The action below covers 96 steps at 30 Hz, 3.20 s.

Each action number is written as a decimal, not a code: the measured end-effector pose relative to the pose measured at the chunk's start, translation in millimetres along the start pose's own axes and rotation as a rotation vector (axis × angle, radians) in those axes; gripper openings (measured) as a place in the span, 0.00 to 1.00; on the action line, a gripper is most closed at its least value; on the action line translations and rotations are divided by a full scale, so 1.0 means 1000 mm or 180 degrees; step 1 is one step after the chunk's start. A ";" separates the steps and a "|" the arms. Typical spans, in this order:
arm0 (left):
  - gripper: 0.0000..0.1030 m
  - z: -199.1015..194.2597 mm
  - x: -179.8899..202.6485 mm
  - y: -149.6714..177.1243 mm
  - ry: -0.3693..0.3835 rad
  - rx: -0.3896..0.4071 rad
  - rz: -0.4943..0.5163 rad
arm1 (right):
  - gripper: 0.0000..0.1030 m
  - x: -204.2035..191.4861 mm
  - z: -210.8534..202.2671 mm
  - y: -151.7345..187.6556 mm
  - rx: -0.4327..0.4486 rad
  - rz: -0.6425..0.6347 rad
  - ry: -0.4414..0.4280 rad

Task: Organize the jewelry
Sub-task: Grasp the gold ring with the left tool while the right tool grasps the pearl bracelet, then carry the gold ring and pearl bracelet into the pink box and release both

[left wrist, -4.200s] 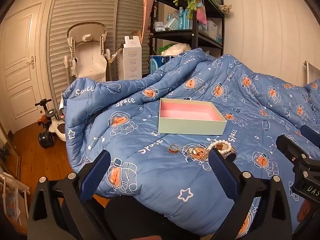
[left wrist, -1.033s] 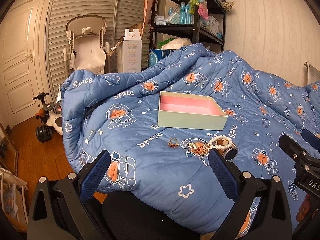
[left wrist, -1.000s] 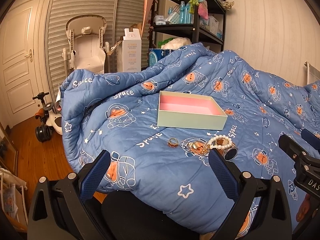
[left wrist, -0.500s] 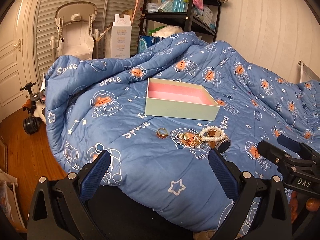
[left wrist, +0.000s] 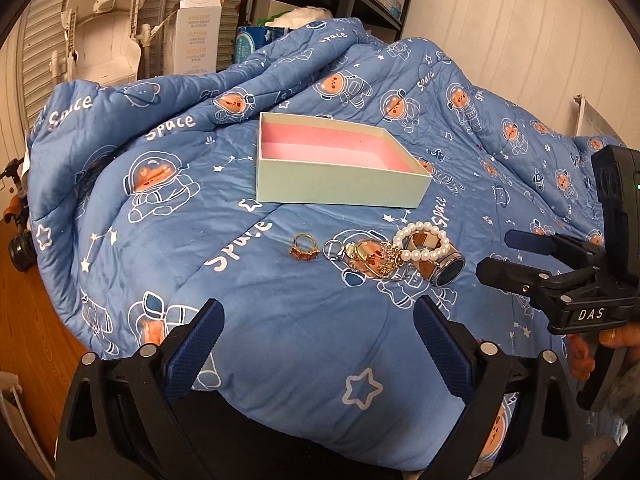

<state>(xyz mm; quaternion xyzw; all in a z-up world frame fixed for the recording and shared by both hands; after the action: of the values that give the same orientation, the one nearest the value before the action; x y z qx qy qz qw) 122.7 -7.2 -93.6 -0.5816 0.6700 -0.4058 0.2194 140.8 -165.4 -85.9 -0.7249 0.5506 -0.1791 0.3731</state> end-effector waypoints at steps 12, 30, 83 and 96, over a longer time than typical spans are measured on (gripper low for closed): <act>0.45 0.042 -0.019 -0.018 0.0090 -0.0234 0.0001 | 0.72 0.015 0.036 -0.022 -0.0226 -0.0045 -0.0065; 0.21 0.090 -0.025 -0.026 0.0229 -0.0626 -0.0027 | 0.26 0.030 0.069 -0.024 -0.0519 -0.0044 -0.0091; 0.15 0.054 -0.009 -0.102 0.0359 -0.0265 0.0215 | 0.10 -0.013 0.013 -0.131 0.0119 -0.0051 -0.0644; 0.15 0.138 -0.013 -0.151 0.0149 -0.0452 0.0394 | 0.10 0.020 0.099 -0.175 -0.0013 0.0334 -0.0403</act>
<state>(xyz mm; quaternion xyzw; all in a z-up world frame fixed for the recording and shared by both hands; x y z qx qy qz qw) 322.1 -34.0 -54.1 -0.5435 0.7367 -0.3565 0.1865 329.5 -129.6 -24.6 -0.7057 0.5635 -0.1120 0.4146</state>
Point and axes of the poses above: each gripper's, at about its wrist camera, not at the fingertips, and z roughly the way its jaws point, x to its right, y to its underside, the point moved 6 cm from there along z, roughly the way its jaws point, and after that the axes turned 8 degrees about x, right-handed, at the moved point
